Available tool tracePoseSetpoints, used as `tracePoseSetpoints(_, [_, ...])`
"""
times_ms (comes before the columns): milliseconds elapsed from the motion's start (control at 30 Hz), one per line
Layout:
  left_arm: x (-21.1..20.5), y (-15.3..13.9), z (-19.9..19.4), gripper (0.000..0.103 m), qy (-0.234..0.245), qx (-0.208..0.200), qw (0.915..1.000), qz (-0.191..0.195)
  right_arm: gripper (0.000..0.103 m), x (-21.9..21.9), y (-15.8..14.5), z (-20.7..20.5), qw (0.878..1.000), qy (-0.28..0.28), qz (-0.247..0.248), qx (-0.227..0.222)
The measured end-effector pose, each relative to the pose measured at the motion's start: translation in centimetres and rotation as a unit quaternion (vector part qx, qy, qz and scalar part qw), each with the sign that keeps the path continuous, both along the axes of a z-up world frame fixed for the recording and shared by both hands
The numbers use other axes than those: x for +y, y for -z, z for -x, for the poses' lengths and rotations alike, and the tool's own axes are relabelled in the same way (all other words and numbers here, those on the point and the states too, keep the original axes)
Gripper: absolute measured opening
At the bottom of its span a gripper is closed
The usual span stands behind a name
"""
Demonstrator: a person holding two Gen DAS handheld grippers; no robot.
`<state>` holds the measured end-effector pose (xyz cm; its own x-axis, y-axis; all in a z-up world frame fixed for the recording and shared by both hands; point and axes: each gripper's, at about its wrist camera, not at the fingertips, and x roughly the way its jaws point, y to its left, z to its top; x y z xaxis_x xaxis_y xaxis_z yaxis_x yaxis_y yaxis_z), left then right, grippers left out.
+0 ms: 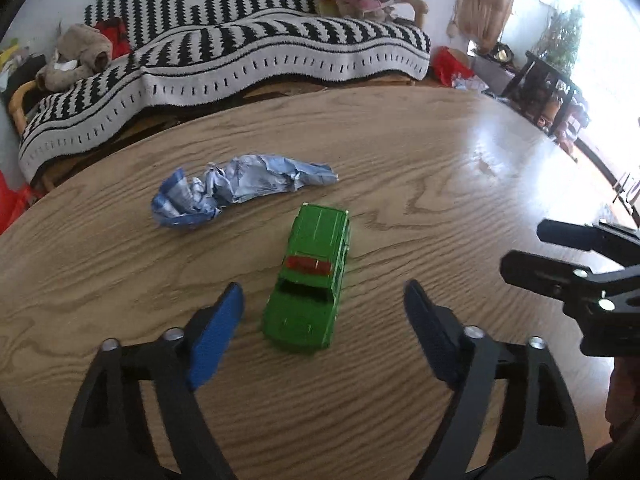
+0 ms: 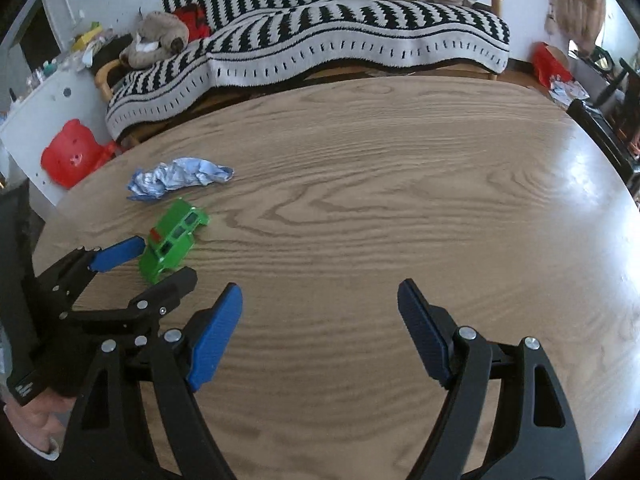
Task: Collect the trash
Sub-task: 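Move both open tools back over the table toward the green toy car, then grasp the green toy car with the left tool while the right tool grasps the blue-white wrapper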
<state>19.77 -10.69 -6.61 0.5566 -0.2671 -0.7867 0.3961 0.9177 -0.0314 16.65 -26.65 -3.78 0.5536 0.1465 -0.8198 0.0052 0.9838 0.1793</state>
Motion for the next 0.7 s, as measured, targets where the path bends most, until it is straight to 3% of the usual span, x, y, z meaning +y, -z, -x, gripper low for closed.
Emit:
tracePoseSetpoints(133, [0.6,-0.2,-0.2,0.039,-0.001,-0.004,1.0000,0.000,0.077,0.6,0.8,-1.7,1.000,-0.018,0.003,0.004])
tracePoseSetpoints(167, [0.9,-0.2,-0.2,0.035,-0.001,-0.003,1.0000,-0.006,0.077,0.9,0.9,-2.1,1.000,-0.022,0.004,0.005])
tracePoseSetpoints(300, [2.7,-0.7,0.3,0.033,-0.019,0.014,0.9996,-0.016,0.081,2.6,1.3,-3.5,0.999,-0.044,0.004,0.010])
tracePoseSetpoints(400, [4.8,-1.4,0.9,0.033,-0.041,0.019,0.9986,-0.027,0.084,5.3,1.6,-5.1,0.996,-0.080,0.040,0.005])
tracePoseSetpoints(700, [11.3,-2.9,0.7,0.033,-0.135,0.033,0.9903,0.004,0.085,15.2,2.5,-10.3,0.983,-0.165,0.085,-0.011])
